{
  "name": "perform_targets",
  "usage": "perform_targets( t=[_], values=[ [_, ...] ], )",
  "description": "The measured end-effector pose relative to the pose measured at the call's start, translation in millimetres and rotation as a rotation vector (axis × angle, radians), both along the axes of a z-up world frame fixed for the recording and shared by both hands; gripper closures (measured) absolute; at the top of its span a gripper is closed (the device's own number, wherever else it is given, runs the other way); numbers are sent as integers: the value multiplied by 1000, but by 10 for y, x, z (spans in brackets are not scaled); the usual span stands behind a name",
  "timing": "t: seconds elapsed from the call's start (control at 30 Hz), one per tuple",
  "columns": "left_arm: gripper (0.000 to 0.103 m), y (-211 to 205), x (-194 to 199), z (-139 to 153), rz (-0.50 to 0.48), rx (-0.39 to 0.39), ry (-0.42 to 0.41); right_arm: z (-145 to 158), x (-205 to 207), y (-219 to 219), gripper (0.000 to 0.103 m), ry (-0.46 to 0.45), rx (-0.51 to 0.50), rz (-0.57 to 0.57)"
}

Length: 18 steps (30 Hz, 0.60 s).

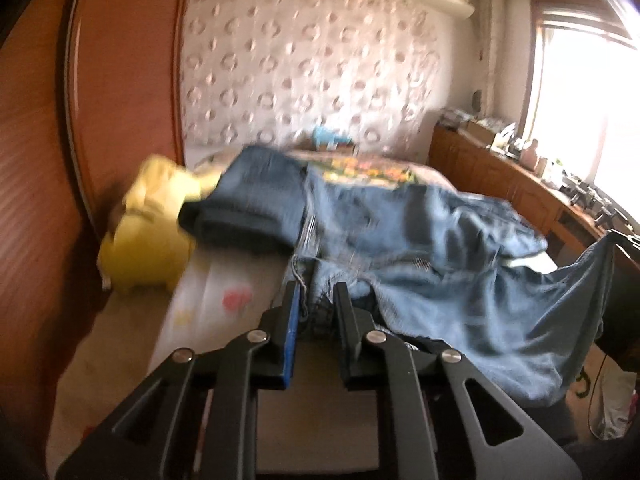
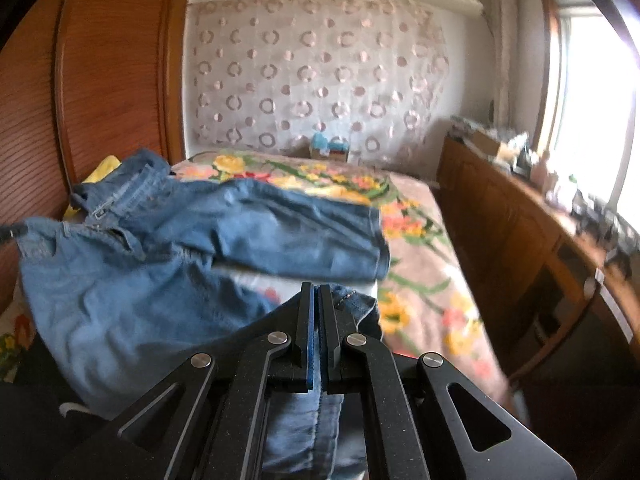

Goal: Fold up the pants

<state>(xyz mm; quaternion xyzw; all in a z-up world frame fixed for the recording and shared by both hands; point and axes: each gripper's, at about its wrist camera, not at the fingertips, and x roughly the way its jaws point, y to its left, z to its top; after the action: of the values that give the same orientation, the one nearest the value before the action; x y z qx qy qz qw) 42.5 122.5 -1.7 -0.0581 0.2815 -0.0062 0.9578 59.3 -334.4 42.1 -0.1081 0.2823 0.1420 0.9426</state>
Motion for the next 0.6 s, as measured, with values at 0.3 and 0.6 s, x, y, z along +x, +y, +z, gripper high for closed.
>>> perform_targets(
  t=[0.3,0.6],
  values=[
    [90,39,537,137,-8,45,-34,108,699,431,103,-41,-79,66],
    [90,35,764,-121,-5,50,23,-349,1264,496,103,110,-43,50]
  ],
)
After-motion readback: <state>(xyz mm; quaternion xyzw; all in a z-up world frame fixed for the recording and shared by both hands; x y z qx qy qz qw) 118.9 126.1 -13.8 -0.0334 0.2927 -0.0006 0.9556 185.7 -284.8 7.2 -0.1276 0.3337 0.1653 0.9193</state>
